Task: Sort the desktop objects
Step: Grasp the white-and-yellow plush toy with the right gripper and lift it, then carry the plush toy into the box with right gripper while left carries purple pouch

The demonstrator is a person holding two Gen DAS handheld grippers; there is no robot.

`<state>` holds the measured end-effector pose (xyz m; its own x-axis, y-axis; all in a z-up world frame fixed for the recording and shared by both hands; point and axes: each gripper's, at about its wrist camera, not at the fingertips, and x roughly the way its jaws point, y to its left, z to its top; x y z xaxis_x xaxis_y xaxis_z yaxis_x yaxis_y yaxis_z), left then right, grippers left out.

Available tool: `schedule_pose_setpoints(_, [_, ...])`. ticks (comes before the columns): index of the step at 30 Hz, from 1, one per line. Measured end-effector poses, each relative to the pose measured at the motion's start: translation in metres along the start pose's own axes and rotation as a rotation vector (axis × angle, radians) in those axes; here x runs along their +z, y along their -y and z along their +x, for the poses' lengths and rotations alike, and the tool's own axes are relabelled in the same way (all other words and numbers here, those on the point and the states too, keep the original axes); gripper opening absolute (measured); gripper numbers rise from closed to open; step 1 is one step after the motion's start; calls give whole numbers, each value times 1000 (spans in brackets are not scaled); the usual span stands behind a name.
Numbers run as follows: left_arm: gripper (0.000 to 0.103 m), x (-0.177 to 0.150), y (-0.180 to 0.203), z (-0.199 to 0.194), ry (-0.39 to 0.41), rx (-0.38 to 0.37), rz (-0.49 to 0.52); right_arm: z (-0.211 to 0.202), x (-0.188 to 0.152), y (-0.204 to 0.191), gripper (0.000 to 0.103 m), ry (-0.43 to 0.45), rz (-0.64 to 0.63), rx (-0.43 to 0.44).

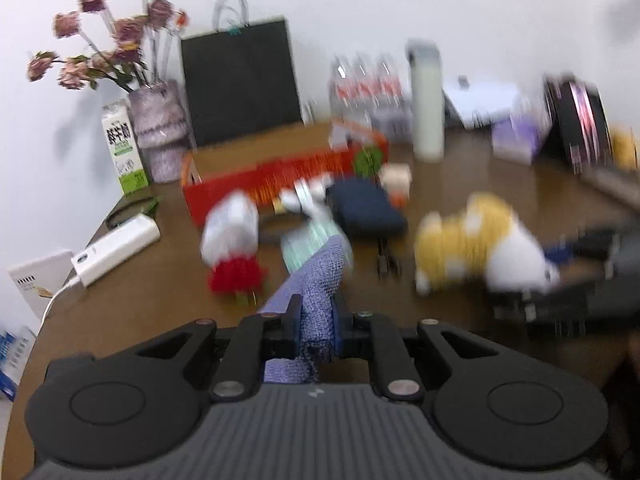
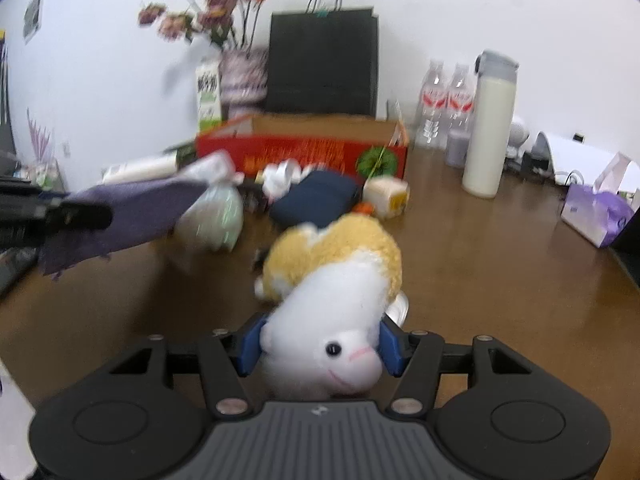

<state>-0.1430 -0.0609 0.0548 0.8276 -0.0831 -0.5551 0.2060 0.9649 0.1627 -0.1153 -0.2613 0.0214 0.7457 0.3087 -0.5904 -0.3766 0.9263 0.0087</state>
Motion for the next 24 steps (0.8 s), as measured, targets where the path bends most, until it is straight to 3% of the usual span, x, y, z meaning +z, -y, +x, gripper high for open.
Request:
schedule_pose_setpoints(1, [18,-8,5,4,-28,-14,9,3,-3,-1,60,-18,2,-5])
schedule_pose_setpoints(3, [42,-17,8,10,-74,-63,0,6,-6,0,65,-32,18,-9])
schedule_pose_setpoints(4, [49,-20,7,9,-77,-116,-8,5,-5,0,69,-33,28,-11])
schedule_pose_setpoints(6, [80,-20,-1,5,-47,-160,-53,2,-2,1,83,-9,51,-15])
schedule_pose_setpoints(8, [90,-16,-19,6,-23,-158,-131,3,1,2,82,2,66,-23])
schedule_pose_setpoints(10, [90,-15,-36,18,-54,-99,-206,8,5,5,81,3,91,-48])
schedule_pose_setpoints(12, [83,-16,-45,36,-110,-39,-244,12,9,7,72,9,109,-76])
schedule_pose_setpoints(13, [80,-16,-49,46,-134,-24,-259,15,11,7,46,4,105,-92])
schedule_pose_setpoints(14, [74,-17,-52,52,-143,-24,-267,19,13,6,45,-6,86,-97])
schedule_pose_setpoints(16, [73,-18,-51,59,-154,-42,-274,20,14,-4,43,5,10,-103])
schedule_pose_setpoints(19, [68,-24,-41,61,-137,-33,-227,7,7,-28,43,90,-145,-100])
schedule_pose_setpoints(21, [33,-25,-35,60,-119,-7,-197,3,2,-42,43,105,-225,-104])
schedule_pose_setpoints(23, [8,-24,-32,57,-121,-37,-194,7,-1,-46,43,80,-227,-85])
schedule_pose_setpoints(24, [6,-24,-30,55,-123,-38,-191,8,-2,-46,43,76,-213,-75])
